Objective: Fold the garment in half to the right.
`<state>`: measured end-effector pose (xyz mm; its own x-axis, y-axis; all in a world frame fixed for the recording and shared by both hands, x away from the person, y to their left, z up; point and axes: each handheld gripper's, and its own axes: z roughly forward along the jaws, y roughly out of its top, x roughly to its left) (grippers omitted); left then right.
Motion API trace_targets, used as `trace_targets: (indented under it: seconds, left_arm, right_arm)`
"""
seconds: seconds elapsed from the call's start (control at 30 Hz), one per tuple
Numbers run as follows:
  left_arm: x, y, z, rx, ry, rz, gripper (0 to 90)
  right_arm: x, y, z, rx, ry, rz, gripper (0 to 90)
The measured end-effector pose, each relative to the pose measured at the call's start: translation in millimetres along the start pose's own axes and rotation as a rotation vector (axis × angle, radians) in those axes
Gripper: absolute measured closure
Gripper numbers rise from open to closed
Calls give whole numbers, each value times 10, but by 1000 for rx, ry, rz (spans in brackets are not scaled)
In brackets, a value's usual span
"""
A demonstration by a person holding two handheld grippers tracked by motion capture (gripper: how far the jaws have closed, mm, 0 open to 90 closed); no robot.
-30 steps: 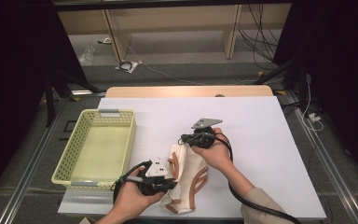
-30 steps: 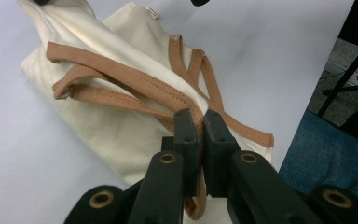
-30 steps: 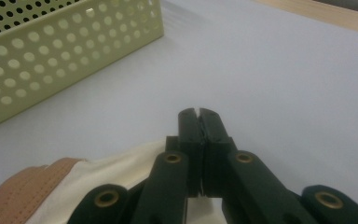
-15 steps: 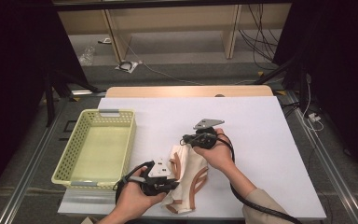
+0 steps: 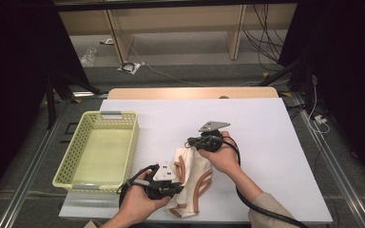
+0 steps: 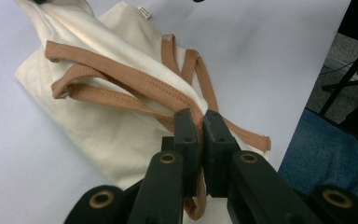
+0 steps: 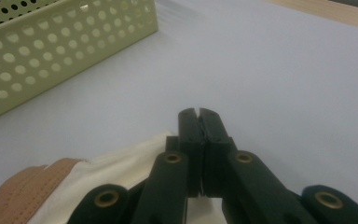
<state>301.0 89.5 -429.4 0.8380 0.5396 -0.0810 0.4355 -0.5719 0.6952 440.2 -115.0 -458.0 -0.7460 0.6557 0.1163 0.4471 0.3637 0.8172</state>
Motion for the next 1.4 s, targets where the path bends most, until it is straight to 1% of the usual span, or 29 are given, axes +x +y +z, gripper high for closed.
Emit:
trace_targets:
  seconds: [1.4]
  left_arm:
    - [-35,20,52,11,-7,12,852]
  right_arm:
    - [-28,-48,-34,10,-5,9,894]
